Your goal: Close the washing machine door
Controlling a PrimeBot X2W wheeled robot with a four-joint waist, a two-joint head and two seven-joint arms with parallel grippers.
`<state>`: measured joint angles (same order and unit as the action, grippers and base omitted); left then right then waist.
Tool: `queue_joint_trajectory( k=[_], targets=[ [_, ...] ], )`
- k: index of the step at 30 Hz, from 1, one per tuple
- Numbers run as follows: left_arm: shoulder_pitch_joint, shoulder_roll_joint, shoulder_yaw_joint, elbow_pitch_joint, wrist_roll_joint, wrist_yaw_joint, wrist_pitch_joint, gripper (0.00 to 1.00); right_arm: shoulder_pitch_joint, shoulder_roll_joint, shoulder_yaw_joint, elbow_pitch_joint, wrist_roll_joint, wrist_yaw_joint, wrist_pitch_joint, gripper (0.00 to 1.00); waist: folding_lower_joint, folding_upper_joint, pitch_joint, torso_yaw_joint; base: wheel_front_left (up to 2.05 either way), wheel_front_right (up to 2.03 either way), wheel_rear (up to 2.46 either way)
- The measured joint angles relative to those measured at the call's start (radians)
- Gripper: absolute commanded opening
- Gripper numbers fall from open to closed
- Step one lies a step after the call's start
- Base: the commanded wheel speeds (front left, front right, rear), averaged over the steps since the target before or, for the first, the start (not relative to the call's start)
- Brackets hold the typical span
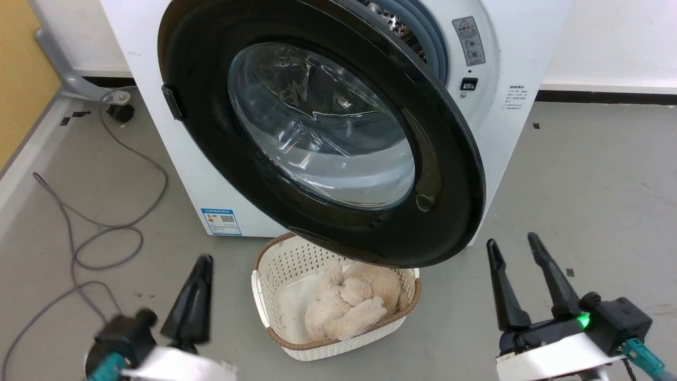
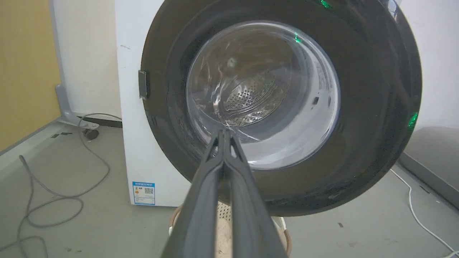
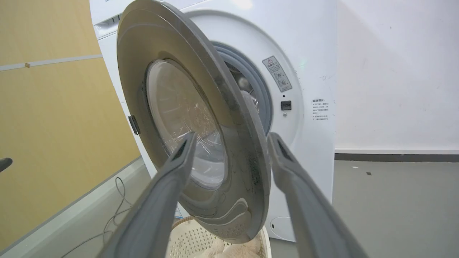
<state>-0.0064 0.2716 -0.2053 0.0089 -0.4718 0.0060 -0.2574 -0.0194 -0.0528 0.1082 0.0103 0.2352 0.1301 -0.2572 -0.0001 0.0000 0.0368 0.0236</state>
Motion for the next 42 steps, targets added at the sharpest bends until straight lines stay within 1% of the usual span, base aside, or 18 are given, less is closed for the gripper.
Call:
queue_joint_trajectory(
  k=[4, 9, 12, 13, 14, 15, 18, 21, 25, 27, 28, 29, 33, 36, 42],
  targets=[
    [0.048, -0.046, 0.021, 0.003, 0.085, -0.001, 0.000, 1.00, 0.000, -0.003, 0.012, 0.007, 0.000, 0.000, 0.000, 1.00, 0.0000, 0.0000, -0.002, -0.003, 0.00, 0.00, 0.00],
    [0.077, -0.084, 0.038, 0.019, 0.157, -0.032, 0.000, 1.00, 0.013, -0.013, 0.030, 0.035, 0.002, 0.000, 0.000, 1.00, 0.0000, 0.0000, -0.004, -0.002, 0.00, 0.00, 0.00],
    [0.079, -0.105, 0.060, 0.019, 0.177, -0.050, 0.000, 1.00, 0.013, -0.017, 0.026, 0.037, 0.006, 0.000, 0.000, 1.00, 0.0000, 0.0000, -0.001, 0.004, 0.00, 0.00, 0.00],
    [0.079, -0.110, 0.067, 0.018, 0.184, -0.054, 0.000, 1.00, 0.013, -0.019, 0.027, 0.037, 0.010, 0.000, 0.000, 0.55, 0.0000, 0.0000, 0.002, 0.007, 0.00, 0.00, 0.00],
    [0.079, -0.117, 0.074, 0.017, 0.191, -0.055, 0.000, 1.00, 0.013, -0.021, 0.027, 0.037, 0.012, 0.000, 0.000, 0.20, 0.0000, 0.0000, 0.005, 0.010, 0.00, 0.00, 0.00],
    [0.079, -0.125, 0.080, 0.016, 0.197, -0.060, 0.000, 1.00, 0.013, -0.026, 0.028, 0.037, 0.010, 0.000, 0.000, 0.00, 0.0000, 0.0000, 0.009, 0.014, 0.00, 0.00, 0.00],
    [0.076, -0.140, 0.088, 0.015, 0.218, -0.073, 0.000, 1.00, 0.010, -0.041, 0.033, 0.036, 0.003, 0.000, 0.000, 0.00, 0.0000, 0.0000, 0.024, 0.025, 0.00, 0.00, 0.00],
    [0.060, -0.156, 0.098, 0.010, 0.228, -0.082, 0.000, 1.00, -0.006, -0.073, 0.064, 0.038, -0.007, 0.000, 0.000, 0.00, 0.0000, 0.0000, 0.047, 0.039, 0.00, 0.00, 0.00],
    [0.034, -0.173, 0.099, 0.003, 0.246, -0.097, 0.000, 1.00, -0.081, -0.148, 0.134, 0.072, -0.002, 0.000, 0.001, 0.00, 0.0000, 0.0000, 0.086, 0.060, 0.00, 0.00, 0.00],
    [0.022, -0.182, 0.097, 0.004, 0.253, -0.099, 0.000, 1.00, -0.123, -0.186, 0.166, 0.101, 0.021, 0.000, 0.020, 0.00, 0.0000, 0.0000, 0.107, 0.073, 0.00, 0.00, 0.00],
    [0.009, -0.189, 0.089, 0.009, 0.261, -0.106, 0.000, 1.00, -0.164, -0.221, 0.187, 0.121, 0.044, 0.000, 0.034, 0.00, 0.0001, 0.0000, 0.129, 0.086, 0.00, 0.00, 0.00],
    [-0.001, -0.193, 0.083, 0.010, 0.264, -0.107, 0.000, 1.00, -0.186, -0.238, 0.192, 0.130, 0.054, 0.000, 0.036, 0.00, 0.0001, 0.0000, 0.139, 0.094, 0.00, 0.00, 0.00],
    [-0.033, -0.202, 0.069, 0.012, 0.275, -0.115, 0.000, 1.00, -0.277, -0.302, 0.193, 0.156, 0.100, 0.000, 0.045, 0.00, 0.0001, 0.0000, 0.183, 0.126, 0.00, 0.00, 0.00],
    [-0.052, -0.209, 0.058, 0.014, 0.277, -0.116, 0.000, 1.00, -0.336, -0.340, 0.175, 0.175, 0.125, 0.003, 0.054, 0.00, 0.0001, 0.0000, 0.215, 0.149, 0.00, 0.00, 0.00],
    [-0.090, -0.218, 0.043, 0.018, 0.277, -0.121, 0.000, 1.00, -0.444, -0.397, 0.121, 0.220, 0.173, 0.002, 0.080, 0.00, 0.0002, 0.0000, 0.278, 0.191, 0.00, 0.00, 0.00]
  ],
)
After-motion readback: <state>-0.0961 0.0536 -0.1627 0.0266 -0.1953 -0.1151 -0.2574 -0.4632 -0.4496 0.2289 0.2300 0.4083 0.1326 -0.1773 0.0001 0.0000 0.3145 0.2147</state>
